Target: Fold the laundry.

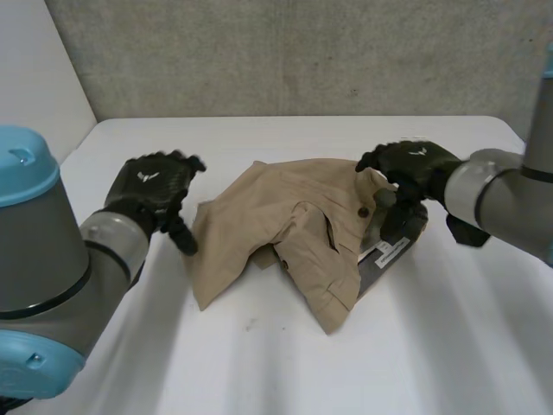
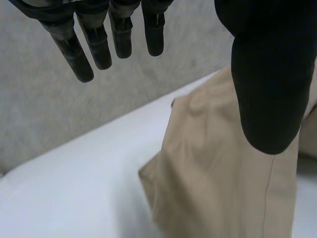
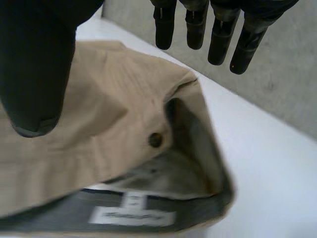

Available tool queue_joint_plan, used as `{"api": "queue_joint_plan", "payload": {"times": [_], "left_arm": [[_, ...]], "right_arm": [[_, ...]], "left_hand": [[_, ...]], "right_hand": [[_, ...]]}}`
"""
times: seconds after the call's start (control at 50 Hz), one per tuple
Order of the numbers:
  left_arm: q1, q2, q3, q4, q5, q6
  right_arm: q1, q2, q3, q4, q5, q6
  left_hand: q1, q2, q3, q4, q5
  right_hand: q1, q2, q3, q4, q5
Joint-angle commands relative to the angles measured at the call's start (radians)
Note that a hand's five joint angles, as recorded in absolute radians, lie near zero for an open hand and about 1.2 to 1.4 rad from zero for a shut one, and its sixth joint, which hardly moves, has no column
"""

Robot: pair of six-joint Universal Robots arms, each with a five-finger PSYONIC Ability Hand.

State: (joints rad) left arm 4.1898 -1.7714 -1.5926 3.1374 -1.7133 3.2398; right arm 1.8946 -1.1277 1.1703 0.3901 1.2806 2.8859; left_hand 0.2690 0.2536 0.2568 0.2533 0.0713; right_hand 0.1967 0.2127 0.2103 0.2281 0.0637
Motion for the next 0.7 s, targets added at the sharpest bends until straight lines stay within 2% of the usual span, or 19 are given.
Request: {"api": "queue_joint_plan", "payload": {"times": [0.02, 0.14, 0.24, 0.36, 0.5, 0.56, 0.58, 0.62, 0.66, 0.68, 0.7], "left_arm": [[0.036, -0.052, -0.113, 0.009, 0.026, -0.037], [0.026, -0.161, -0.113, 0.013, 0.055, -0.087], [0.024, -0.232, -0.080, 0.070, 0.047, -0.126], [0.026, -0.278, -0.040, 0.112, 0.017, -0.129], [0.019, -0.353, 0.025, 0.112, 0.000, -0.126], [0.009, -0.394, 0.062, 0.112, -0.014, -0.123], [0.004, -0.405, 0.068, 0.112, -0.022, -0.121], [-0.011, -0.431, 0.091, 0.112, -0.049, -0.112], [-0.019, -0.442, 0.106, 0.113, -0.074, -0.109], [-0.020, -0.447, 0.126, 0.106, -0.098, -0.106], [-0.020, -0.442, 0.138, 0.102, -0.109, -0.103]], "right_arm": [[-0.028, -0.167, 0.376, -0.195, -0.021, 0.285], [-0.019, -0.204, 0.538, -0.308, -0.023, 0.346], [0.001, -0.190, 0.571, -0.398, -0.020, 0.424], [0.049, -0.063, 0.530, -0.503, -0.015, 0.509], [0.092, 0.029, 0.465, -0.517, 0.016, 0.520], [0.119, 0.077, 0.427, -0.520, 0.048, 0.520], [0.126, 0.086, 0.421, -0.522, 0.054, 0.520], [0.132, 0.106, 0.405, -0.525, 0.063, 0.520], [0.132, 0.114, 0.391, -0.531, 0.066, 0.516], [0.130, 0.112, 0.369, -0.531, 0.074, 0.509], [0.129, 0.106, 0.353, -0.528, 0.075, 0.507]], "left_hand": [[-0.017, -0.002, -0.005, -0.002, 0.006], [-0.011, 0.004, 0.001, 0.004, 0.012], [0.026, 0.042, 0.039, 0.042, 0.050], [0.088, 0.104, 0.100, 0.104, 0.111], [0.112, 0.127, 0.124, 0.127, 0.135], [0.205, 0.221, 0.218, 0.221, 0.229], [0.261, 0.276, 0.273, 0.277, 0.284], [0.507, 0.523, 0.519, 0.523, 0.530], [0.844, 0.859, 0.856, 0.860, 0.867], [1.124, 1.140, 1.137, 1.140, 1.148], [1.127, 1.143, 1.139, 1.143, 1.150]], "right_hand": [[-0.022, -0.038, -0.036, -0.054, -0.064], [-0.022, -0.038, -0.036, -0.054, -0.064], [-0.022, -0.038, -0.036, -0.054, -0.064], [-0.022, -0.038, -0.036, -0.054, -0.064], [-0.003, -0.019, -0.017, -0.035, -0.045], [0.076, 0.060, 0.062, 0.045, 0.034], [0.128, 0.113, 0.115, 0.097, 0.087], [0.378, 0.362, 0.364, 0.346, 0.336], [0.799, 0.783, 0.785, 0.767, 0.757], [1.196, 1.180, 1.182, 1.164, 1.154], [1.200, 1.184, 1.186, 1.168, 1.158]]}}
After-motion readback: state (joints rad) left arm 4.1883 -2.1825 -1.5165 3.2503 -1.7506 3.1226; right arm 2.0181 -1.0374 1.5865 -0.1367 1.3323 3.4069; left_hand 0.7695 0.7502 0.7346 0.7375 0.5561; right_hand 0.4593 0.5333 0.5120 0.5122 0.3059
